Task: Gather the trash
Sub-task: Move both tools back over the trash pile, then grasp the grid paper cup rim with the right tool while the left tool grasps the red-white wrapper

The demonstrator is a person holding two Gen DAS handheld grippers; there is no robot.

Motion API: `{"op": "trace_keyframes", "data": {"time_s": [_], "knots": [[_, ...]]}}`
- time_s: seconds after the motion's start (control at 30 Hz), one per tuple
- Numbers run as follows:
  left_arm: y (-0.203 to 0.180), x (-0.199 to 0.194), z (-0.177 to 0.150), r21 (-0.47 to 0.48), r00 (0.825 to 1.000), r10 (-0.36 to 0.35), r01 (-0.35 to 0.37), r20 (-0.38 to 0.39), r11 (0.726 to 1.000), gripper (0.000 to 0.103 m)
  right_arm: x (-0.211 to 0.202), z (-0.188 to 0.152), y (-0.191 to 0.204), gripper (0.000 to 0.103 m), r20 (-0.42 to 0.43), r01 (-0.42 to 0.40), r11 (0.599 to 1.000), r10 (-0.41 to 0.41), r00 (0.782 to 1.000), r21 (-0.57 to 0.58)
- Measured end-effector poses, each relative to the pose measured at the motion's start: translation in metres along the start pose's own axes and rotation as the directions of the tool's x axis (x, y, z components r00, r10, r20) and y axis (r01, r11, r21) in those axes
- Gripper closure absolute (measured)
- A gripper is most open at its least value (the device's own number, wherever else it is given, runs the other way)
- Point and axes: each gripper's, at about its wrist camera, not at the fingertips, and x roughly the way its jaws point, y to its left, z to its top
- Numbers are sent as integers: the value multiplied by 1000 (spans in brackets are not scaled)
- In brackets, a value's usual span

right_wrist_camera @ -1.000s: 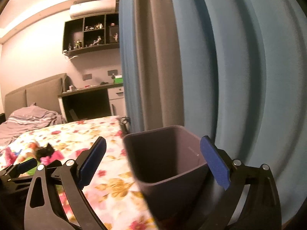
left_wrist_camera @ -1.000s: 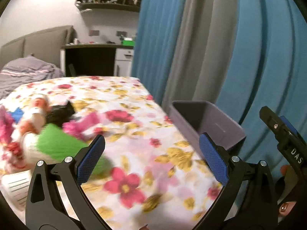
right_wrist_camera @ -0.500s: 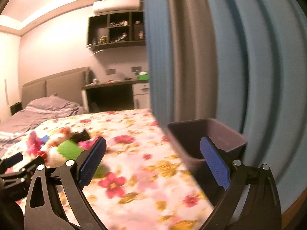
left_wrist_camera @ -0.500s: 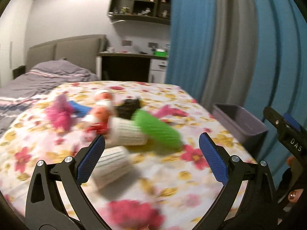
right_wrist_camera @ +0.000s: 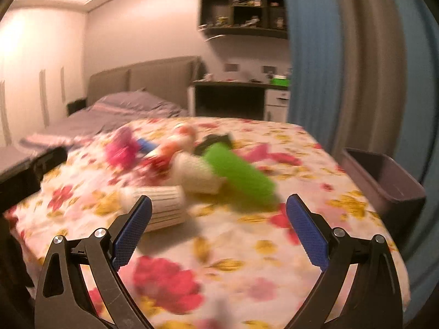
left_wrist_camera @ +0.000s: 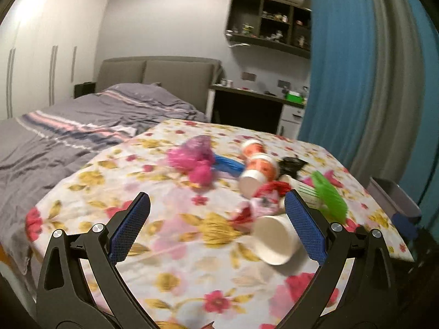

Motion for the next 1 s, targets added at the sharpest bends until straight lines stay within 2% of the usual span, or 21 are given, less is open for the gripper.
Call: {"op": "trace_keyframes", "data": {"time_s": [0.17,0.27,0.47,0.53,0.6,0.67,0.73,0.8,0.87,1.0], "knots": [[27,-7,0,-37,999,32,-32,8,999,6,15,-2,43,13,-25,-22,997,20,999,-68],[38,-9,-1,-53,999,43,-42,9,998,6,26,-2,57,28,-59,-7,997,3,998,-78],[44,-8,-4,-54,1000,29,-29,8,998,6,45,-9,71,47,-126,13,996,-24,992,-88],[42,-5,-6,-43,1000,18,-18,2,999,6,48,-11,72,57,-137,20,995,-33,990,-94],[39,-2,-8,-38,1000,6,-7,-4,999,6,49,-12,71,72,-145,29,995,-44,989,-99],[35,0,-10,-28,1000,-6,5,-14,1000,6,50,-13,68,81,-154,31,995,-46,987,-97],[32,2,-12,-17,1000,-11,11,-20,1000,6,49,-15,64,84,-160,30,995,-45,986,-95],[28,4,-13,-7,999,-22,22,-28,1000,6,45,-17,60,95,-150,33,994,-48,988,-103],[25,6,-14,-1,999,-30,30,-35,1000,6,42,-19,54,99,-142,34,994,-49,989,-102],[14,13,-16,15,997,-53,54,-54,998,6,36,-19,38,99,-133,35,997,-43,990,-67]]}}
